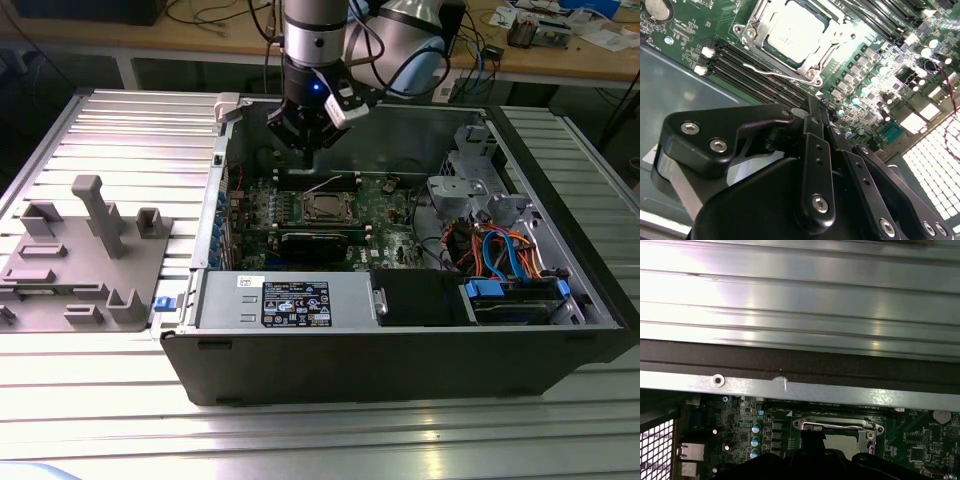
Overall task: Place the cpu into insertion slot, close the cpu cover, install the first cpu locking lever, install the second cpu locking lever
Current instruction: 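Install the first cpu locking lever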
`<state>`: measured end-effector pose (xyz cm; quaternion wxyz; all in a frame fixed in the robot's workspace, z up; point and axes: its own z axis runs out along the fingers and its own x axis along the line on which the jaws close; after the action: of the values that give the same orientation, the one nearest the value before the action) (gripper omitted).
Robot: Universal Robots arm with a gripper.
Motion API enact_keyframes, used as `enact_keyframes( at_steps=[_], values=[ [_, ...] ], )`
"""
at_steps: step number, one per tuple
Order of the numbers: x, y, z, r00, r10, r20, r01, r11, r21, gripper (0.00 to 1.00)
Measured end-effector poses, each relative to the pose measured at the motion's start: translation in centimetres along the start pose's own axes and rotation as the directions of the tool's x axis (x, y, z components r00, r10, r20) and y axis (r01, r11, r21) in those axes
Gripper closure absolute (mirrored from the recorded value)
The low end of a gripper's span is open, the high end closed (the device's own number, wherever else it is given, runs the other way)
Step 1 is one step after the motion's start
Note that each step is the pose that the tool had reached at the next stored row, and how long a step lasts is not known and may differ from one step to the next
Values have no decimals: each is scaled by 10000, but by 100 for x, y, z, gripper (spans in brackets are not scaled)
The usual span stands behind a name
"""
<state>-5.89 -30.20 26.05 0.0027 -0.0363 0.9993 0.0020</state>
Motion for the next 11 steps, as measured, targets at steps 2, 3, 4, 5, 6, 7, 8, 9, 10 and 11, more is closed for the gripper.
enact_keyframes(
  at_steps=[2,3,4,5,6,7,8,9,10,11],
  values=[
    [-9,-1,11,10000,1,9,-1,9999,-172,89],
    [-16,0,20,10000,1,9,-1,9998,-214,89],
    [-21,-1,27,10000,0,6,0,9998,-219,89],
    [-29,-2,37,10000,-3,-2,3,9998,-218,89],
    [-37,-3,45,10000,-7,-7,7,9998,-218,89],
    [-47,-3,56,10000,-13,-13,13,9998,-218,89],
    [-55,-4,64,10000,-17,-17,17,9998,-219,89],
    [-62,-5,73,10000,-22,-21,21,9998,-219,89],
    [-70,-5,82,10000,-27,-26,27,9998,-219,89],
    [-76,-6,94,10000,-34,-31,33,9998,-220,89]
  ],
)
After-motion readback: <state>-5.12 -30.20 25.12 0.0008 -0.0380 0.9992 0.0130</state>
